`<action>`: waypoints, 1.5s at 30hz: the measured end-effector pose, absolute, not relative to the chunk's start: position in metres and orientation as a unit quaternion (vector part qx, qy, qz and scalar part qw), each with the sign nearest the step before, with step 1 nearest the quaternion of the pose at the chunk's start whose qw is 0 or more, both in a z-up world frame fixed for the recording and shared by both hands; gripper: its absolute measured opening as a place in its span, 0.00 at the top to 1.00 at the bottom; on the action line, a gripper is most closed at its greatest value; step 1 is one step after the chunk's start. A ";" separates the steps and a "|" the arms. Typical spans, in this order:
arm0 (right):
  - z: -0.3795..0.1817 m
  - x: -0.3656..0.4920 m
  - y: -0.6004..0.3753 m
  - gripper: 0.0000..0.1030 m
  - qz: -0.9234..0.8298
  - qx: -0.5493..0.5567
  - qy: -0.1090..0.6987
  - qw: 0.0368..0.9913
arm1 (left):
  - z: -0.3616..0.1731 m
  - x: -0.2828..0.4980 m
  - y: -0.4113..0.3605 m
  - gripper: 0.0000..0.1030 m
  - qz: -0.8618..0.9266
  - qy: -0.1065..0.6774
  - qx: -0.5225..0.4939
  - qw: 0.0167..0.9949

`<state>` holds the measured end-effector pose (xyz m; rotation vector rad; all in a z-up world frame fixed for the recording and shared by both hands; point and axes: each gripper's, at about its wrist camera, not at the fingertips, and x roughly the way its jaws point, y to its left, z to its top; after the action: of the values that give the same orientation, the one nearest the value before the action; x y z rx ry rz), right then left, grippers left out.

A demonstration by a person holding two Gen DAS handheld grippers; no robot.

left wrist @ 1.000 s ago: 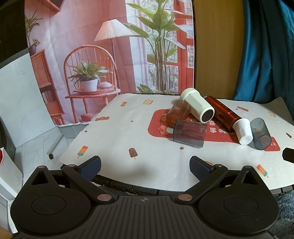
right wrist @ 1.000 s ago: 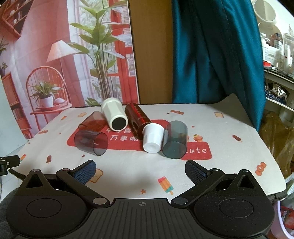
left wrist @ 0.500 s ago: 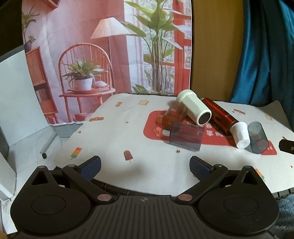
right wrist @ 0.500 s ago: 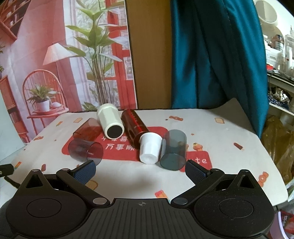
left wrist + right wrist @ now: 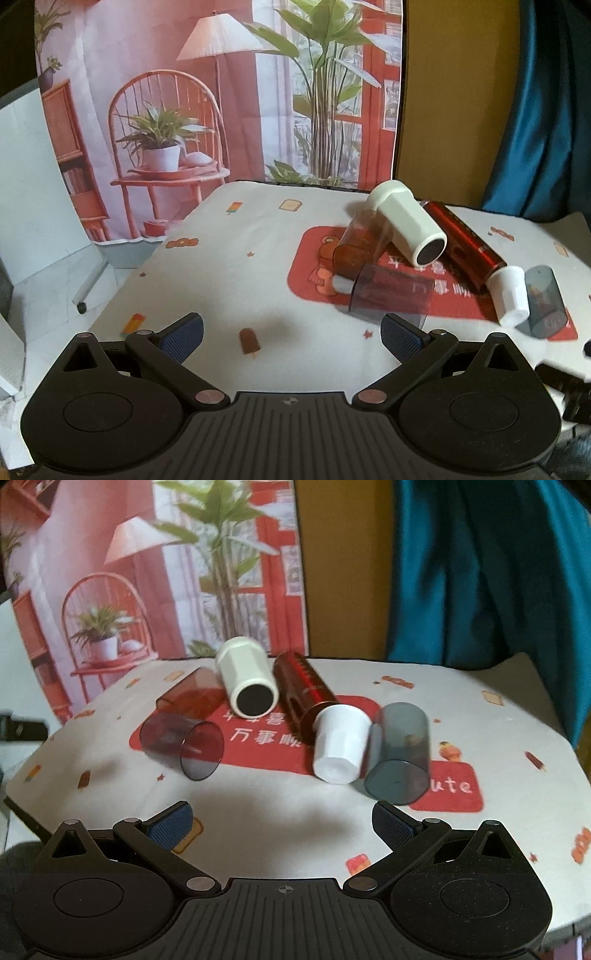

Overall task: Flip cup upright
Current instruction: 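Reach the left tool to the clear grey cup lying on its side and grasp it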

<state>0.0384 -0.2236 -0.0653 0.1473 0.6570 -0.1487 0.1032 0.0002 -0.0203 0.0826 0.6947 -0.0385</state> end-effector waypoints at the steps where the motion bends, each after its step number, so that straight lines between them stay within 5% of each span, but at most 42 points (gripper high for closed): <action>1: -0.067 0.041 -0.224 0.00 -0.067 0.067 0.324 0.941 | -0.021 0.106 -0.002 0.00 -0.019 0.341 0.038 0.939; 10: -0.086 0.068 -0.219 0.00 -0.037 0.057 0.353 0.933 | -0.038 0.141 -0.009 0.03 -0.043 0.351 0.040 0.935; 19: -0.099 0.081 -0.221 0.00 -0.032 0.059 0.379 0.923 | -0.070 0.208 -0.021 0.36 -0.120 0.333 -0.015 0.935; 45: -0.112 0.083 -0.237 0.00 -0.030 0.105 0.401 0.910 | -0.112 0.191 -0.048 0.38 -0.278 0.431 -0.087 0.854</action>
<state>0.0834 -0.2371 -0.1119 0.2161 0.8271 -0.0619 0.1907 -0.0475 -0.1117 -0.1826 0.9061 -0.5842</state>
